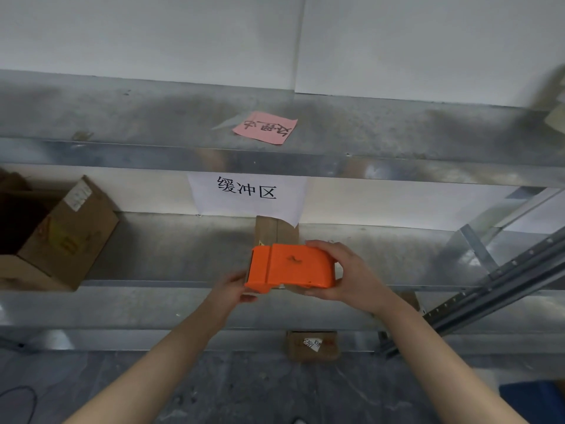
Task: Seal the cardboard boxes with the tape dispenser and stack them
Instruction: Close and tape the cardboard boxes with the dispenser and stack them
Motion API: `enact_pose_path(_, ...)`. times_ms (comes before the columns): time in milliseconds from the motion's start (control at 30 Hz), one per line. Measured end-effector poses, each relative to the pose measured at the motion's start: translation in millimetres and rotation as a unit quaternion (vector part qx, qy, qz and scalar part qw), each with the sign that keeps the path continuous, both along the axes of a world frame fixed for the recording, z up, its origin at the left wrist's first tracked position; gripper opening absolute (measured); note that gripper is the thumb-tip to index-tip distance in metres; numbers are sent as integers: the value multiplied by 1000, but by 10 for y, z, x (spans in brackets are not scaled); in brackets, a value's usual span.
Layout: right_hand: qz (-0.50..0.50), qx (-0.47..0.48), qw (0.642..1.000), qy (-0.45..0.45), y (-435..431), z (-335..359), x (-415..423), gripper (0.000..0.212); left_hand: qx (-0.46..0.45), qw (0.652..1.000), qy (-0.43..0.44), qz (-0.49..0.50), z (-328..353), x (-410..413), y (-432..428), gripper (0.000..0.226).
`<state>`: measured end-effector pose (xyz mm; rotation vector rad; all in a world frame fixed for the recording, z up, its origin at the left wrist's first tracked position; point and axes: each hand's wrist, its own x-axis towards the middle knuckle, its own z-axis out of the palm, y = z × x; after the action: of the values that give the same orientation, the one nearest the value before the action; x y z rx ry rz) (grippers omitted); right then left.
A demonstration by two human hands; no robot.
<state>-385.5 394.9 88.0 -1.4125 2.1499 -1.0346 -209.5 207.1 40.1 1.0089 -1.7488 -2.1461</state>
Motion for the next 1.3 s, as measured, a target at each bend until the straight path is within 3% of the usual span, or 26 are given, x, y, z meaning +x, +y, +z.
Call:
enact_pose_path(67, -5, 2, 1000, -2, 22, -41, 9, 84, -132, 991, 18, 15, -131, 49, 0, 19)
enact_pose_path(167, -13, 11, 1000, -7, 71, -108, 57, 84, -329, 944, 4, 10, -294, 138, 1, 11)
enact_pose_path(233, -19, 9, 1000, -20, 123, -140, 92, 83, -384, 923, -1, 22, -367, 181, -9, 20)
enact_pose_path(400, -57, 26, 998, -32, 415, -86, -150, 85, -347, 931, -56, 96, -341, 374, -281, 14)
enact_pose_path(600, -58, 69, 996, 15, 547, -177, -473, 87, -391, 917, -74, 33, -330, 314, -479, 11)
enact_pose_path(733, -55, 83, 994, 48, 486, -304, -579, 89, -373, 924, -88, 20, -438, 204, -523, 19)
enact_pose_path(1033, -50, 98, 993, 40, 440, -587, -838, 88, -331, 936, -117, -7, -700, -53, -588, 26)
enact_pose_path(1300, -63, 108, 992, 12, 417, -837, -927, 91, -303, 942, -144, -16, -964, -274, -622, 15)
